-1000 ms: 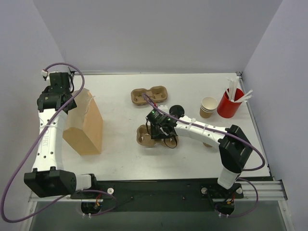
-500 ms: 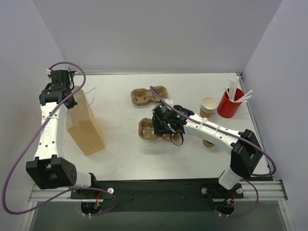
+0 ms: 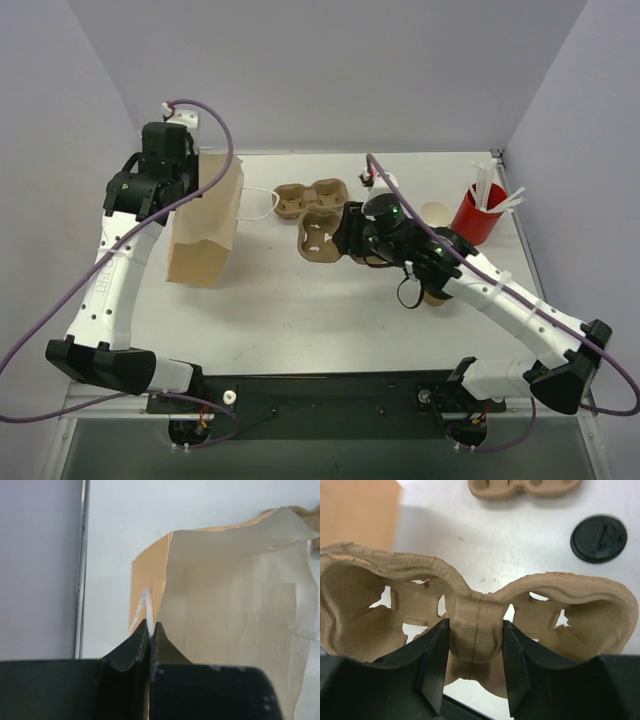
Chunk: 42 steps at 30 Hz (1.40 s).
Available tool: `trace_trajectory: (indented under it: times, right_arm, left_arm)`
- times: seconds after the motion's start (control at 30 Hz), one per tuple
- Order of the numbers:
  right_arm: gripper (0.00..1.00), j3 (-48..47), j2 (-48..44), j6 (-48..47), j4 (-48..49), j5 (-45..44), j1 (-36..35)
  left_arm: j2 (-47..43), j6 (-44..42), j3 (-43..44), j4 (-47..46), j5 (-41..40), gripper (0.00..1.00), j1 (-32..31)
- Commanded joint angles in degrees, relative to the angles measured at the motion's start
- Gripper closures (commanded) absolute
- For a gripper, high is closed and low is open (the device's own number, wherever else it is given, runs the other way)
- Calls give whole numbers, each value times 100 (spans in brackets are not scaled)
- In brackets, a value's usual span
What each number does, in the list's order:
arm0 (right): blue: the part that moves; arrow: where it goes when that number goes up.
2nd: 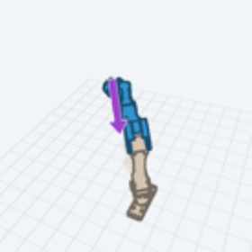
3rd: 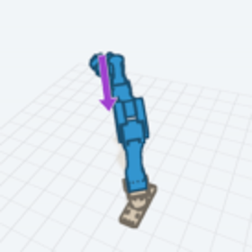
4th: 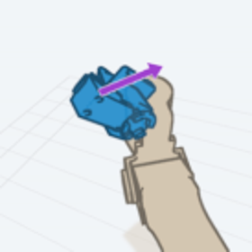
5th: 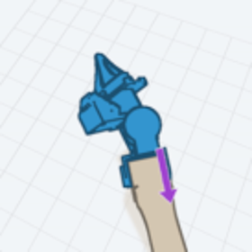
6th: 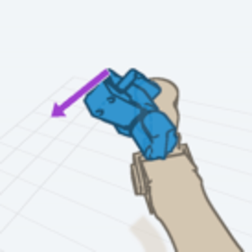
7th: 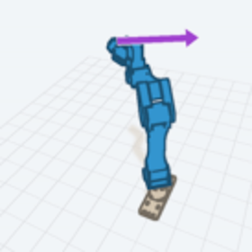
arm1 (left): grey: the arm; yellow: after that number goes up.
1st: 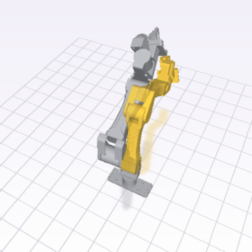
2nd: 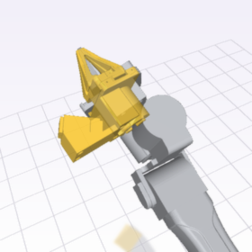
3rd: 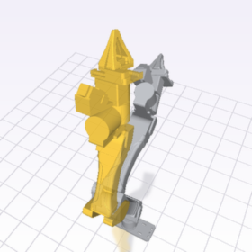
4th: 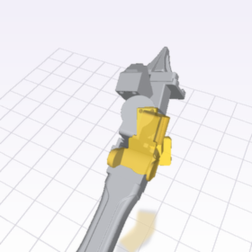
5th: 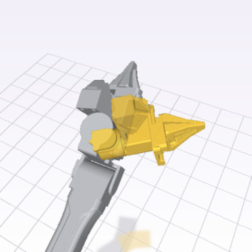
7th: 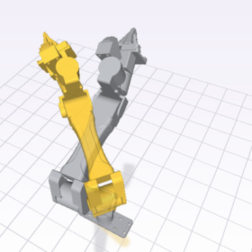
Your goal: Pack the takeout coffee
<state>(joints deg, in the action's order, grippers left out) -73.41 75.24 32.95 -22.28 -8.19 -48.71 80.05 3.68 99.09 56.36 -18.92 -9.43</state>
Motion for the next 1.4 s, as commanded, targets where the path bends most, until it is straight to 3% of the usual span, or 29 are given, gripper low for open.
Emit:
trace_trajectory:
  times: [0.0, 0.2, 0.37, 0.53, 0.7, 1.13, 1.37]
  right_arm:
    - [62, -25, -808, -542, 812, -201, 81]
    - [62, 476, -1407, -1035, 1894, 54, 116]
    - [62, 652, -1662, -1054, 2447, 221, 248]
    - [62, 670, -1583, -1089, 2842, 572, 397]
    - [62, 942, -1662, -1010, 3326, 775, 590]
    - [62, 1847, -1574, 614, 5813, 2277, 819]
    - [62, 2032, -1188, 1520, 7149, 2804, 828]
  left_arm:
    - [11, -911, -47, 42, -357, 100, -1039]
    - [-148, -1300, -767, -134, -472, 100, -2131]
    - [-279, -1317, -804, -344, -525, 100, -2177]
    - [-464, -1563, -803, -599, 263, 100, -2238]
    - [-710, -1853, -1532, -995, 336, 100, -2581]
    - [-789, -1564, -1964, -1566, 1135, 100, -2801]
    - [-860, -1318, -1867, -1760, 1030, 100, -2757]
